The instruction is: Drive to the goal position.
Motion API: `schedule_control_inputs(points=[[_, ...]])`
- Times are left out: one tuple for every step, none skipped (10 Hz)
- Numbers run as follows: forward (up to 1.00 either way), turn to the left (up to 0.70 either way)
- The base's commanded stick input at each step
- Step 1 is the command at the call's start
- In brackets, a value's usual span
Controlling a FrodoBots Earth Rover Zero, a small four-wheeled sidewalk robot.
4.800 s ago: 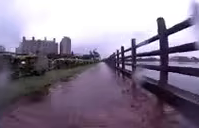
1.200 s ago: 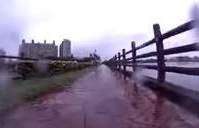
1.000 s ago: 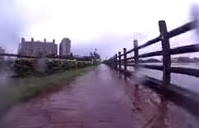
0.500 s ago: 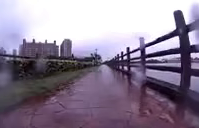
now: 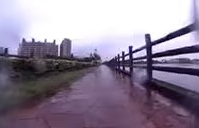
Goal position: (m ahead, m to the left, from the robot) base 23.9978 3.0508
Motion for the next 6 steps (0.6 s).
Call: schedule_control_inputs(points=[[1.00, 0.00], [1.00, -0.09], [1.00, -0.20], [1.00, -0.28], [1.00, -0.06], [1.00, 0.00]])
